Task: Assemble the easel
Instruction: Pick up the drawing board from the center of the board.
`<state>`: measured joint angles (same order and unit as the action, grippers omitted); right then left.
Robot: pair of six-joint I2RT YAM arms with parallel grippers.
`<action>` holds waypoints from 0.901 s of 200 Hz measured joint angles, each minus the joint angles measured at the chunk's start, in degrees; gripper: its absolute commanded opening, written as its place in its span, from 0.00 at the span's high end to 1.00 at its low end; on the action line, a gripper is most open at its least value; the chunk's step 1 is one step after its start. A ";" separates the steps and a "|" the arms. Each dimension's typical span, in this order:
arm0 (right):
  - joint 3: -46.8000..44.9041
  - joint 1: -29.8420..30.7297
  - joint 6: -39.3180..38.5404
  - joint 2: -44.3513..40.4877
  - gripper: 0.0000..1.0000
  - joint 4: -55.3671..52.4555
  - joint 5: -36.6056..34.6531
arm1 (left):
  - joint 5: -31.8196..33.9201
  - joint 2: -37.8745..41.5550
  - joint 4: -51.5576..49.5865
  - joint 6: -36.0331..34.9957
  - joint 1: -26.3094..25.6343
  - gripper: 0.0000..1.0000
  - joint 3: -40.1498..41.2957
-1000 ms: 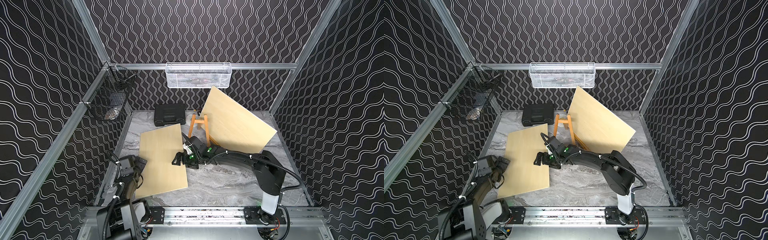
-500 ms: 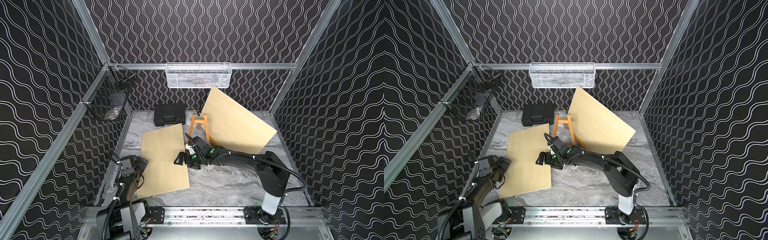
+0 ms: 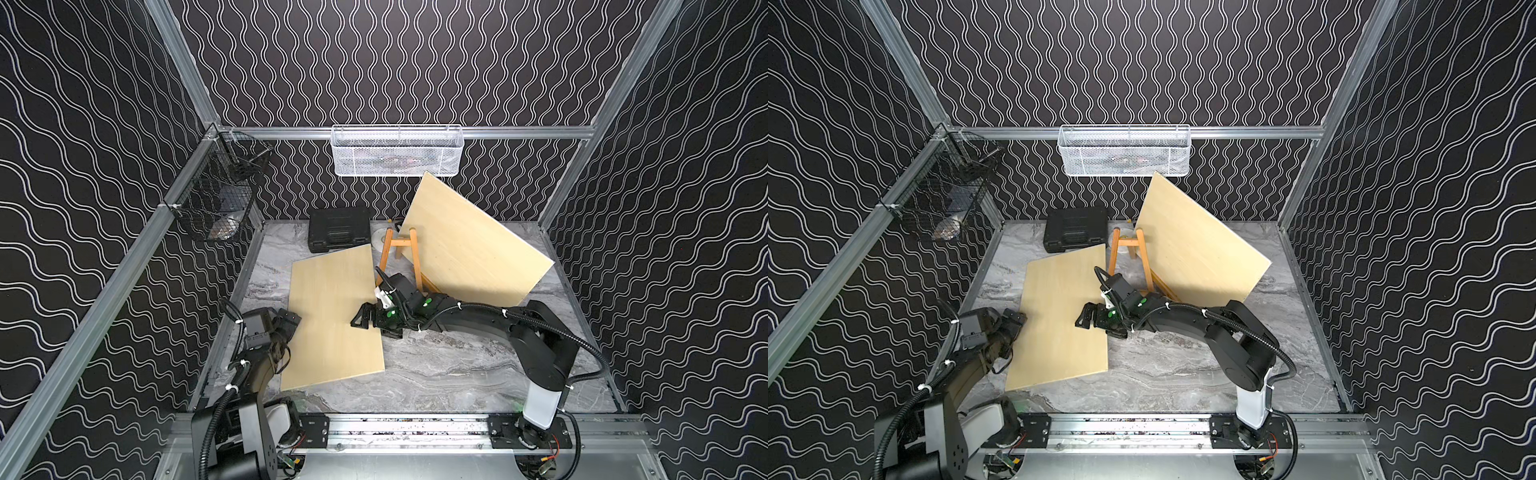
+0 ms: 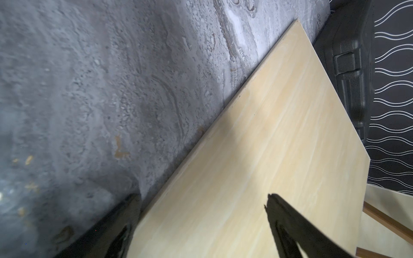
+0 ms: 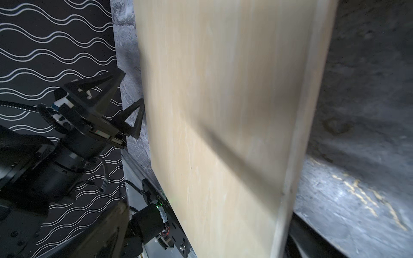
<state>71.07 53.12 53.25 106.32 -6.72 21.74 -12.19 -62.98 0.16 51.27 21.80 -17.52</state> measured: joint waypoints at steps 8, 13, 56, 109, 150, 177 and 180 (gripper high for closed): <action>0.63 0.02 -0.15 -0.02 0.00 -0.33 0.02 | 0.00 0.13 -0.22 0.00 0.00 0.05 -0.09; 1.03 0.04 -0.17 -0.04 0.00 -0.42 0.04 | 0.04 0.31 -0.42 0.00 0.00 0.05 -0.11; 4.68 0.26 -1.42 -1.60 0.05 -1.07 0.52 | -0.42 1.25 -2.95 0.17 -0.02 0.04 -0.42; 8.17 0.81 -2.97 -1.46 0.23 -1.75 0.55 | -1.36 1.25 -2.38 0.17 -0.02 0.05 -0.07; 10.93 1.16 -3.78 -0.48 0.42 -2.71 0.13 | -2.71 2.23 -3.61 0.24 -0.04 0.05 -0.04; 12.59 1.44 -4.85 0.33 0.56 -4.26 -1.40 | -4.22 3.63 -5.88 1.25 -0.09 0.05 0.02; 12.81 1.49 -4.98 0.46 0.57 -4.33 -1.53 | -4.33 3.74 -6.01 1.31 -0.09 0.05 0.04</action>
<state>83.88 54.61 48.27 106.78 -11.05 20.21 -16.51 -59.24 -5.85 52.58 21.71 -17.47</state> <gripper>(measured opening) 0.489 0.948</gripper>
